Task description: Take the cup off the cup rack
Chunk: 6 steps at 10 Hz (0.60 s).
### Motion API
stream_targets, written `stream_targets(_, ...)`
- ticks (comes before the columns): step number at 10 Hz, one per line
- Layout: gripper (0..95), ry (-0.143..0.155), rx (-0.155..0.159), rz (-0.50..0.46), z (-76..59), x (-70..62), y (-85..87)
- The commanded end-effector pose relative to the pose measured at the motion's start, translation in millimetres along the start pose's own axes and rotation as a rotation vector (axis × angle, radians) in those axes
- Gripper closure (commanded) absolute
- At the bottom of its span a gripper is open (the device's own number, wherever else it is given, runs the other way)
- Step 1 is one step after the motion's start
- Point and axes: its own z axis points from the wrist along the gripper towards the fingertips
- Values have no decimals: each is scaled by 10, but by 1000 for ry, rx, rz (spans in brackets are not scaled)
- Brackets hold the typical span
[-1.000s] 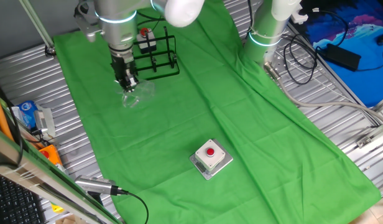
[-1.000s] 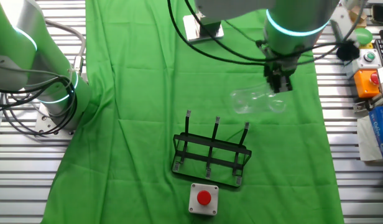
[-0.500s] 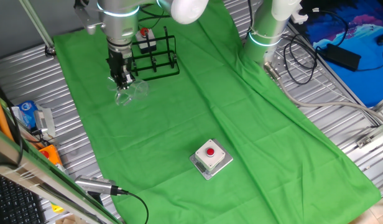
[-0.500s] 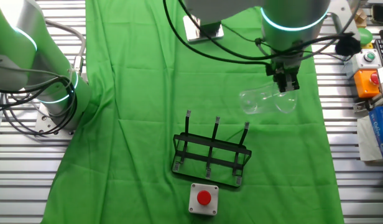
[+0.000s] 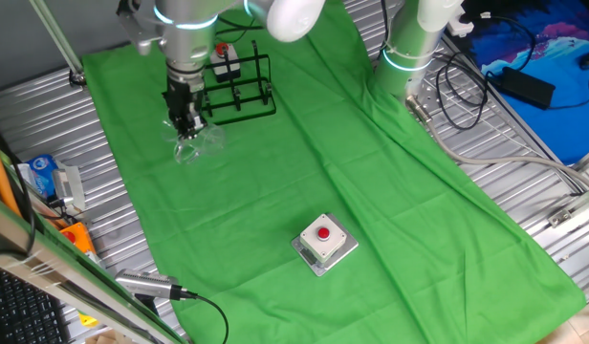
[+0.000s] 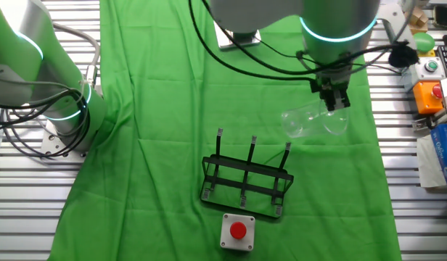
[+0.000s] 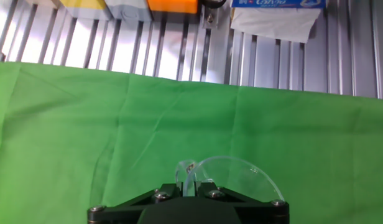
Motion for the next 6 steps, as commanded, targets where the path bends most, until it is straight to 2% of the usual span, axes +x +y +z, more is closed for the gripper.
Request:
stream_targets(1,950,-2,0,-8,46,8,-19)
stream_targets(3,950,-18,0,-7,133,-7,-43)
stream_targets(6,950,-33,-2,-4,193,-29,-51)
